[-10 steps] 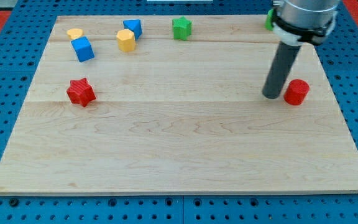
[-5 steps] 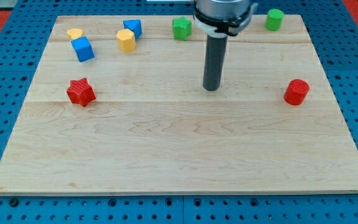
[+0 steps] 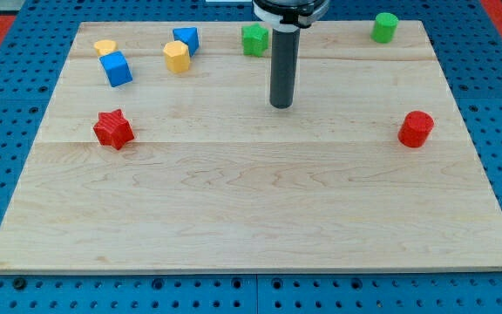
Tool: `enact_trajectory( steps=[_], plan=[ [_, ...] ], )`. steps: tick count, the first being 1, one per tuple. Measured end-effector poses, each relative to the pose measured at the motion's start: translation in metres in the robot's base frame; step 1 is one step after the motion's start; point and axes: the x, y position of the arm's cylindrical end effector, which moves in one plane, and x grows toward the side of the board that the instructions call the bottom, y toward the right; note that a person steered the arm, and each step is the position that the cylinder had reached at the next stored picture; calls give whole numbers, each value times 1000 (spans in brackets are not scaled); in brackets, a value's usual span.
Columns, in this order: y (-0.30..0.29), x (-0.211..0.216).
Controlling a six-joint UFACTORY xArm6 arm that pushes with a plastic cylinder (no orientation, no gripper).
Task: Move your arm towards the top left
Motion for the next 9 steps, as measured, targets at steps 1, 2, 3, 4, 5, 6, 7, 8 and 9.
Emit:
enact_trajectory(
  steps=[1, 2, 3, 4, 5, 6, 7, 8, 9],
  plan=[
    [-8, -17],
    [-33, -35],
    [-64, -49],
    [-90, -54],
    [-107, -54],
    [-107, -54],
    [-107, -54],
    [-120, -35],
    [-124, -26]
  ],
)
